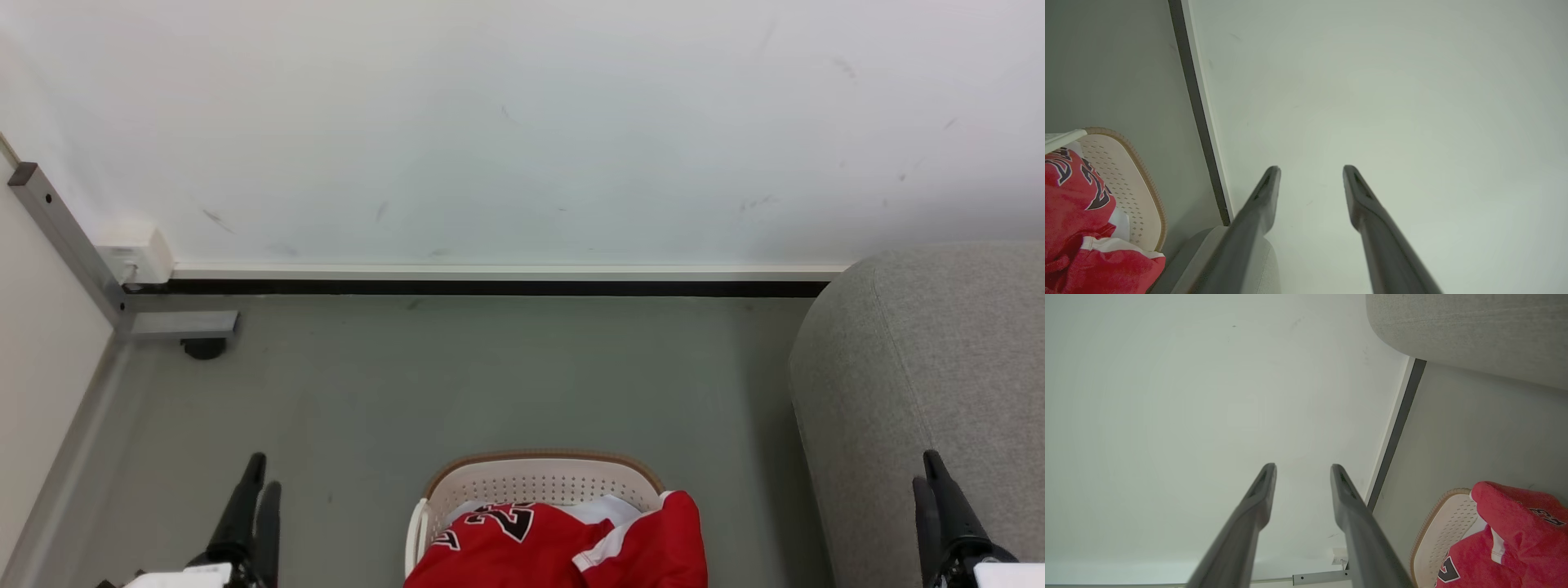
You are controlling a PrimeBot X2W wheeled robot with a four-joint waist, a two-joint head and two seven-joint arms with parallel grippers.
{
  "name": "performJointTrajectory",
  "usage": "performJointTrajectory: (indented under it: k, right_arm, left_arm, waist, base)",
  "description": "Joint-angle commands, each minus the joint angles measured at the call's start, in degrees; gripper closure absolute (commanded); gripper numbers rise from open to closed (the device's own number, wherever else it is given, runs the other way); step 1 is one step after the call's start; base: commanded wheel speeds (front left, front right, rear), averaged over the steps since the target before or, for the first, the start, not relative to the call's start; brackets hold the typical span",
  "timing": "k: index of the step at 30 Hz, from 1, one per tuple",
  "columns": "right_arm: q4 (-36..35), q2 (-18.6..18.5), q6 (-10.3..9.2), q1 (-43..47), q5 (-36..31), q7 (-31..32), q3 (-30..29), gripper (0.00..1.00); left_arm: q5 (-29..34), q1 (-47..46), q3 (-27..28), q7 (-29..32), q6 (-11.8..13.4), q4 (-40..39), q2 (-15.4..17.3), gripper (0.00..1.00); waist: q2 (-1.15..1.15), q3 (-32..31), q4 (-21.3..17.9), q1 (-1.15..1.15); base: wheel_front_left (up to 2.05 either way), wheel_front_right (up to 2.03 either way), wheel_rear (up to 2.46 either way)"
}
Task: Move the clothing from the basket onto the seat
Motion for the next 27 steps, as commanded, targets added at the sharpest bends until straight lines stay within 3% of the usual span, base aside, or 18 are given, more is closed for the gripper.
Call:
performJointTrajectory:
  k: [1,16,27]
  right_arm:
    - [0.0,0.0,0.00,0.1,0.0,-0.1,0.1,0.00]
    - [-3.8,-0.5,-0.01,-0.2,-0.4,-4.2,3.3,0.00]
    - [-6.2,-1.1,-0.02,0.1,-12.7,-7.1,5.9,0.00]
  left_arm:
    - [0.0,0.1,-0.1,-0.1,0.0,0.0,0.0,0.00]
    - [4.6,-0.4,-0.9,-4.4,0.0,-3.0,0.1,0.00]
    - [20.7,0.2,-1.6,-7.1,-0.1,-5.6,0.2,0.00]
  waist:
    - [0.00,0.0,0.0,0.00]
    - [0.00,0.2,0.0,0.00]
    - [0.00,0.3,-0.1,0.00]
  base:
    - [0.00,0.00,0.00]
    - [0.00,0.00,0.00]
    - [0.00,0.00,0.00]
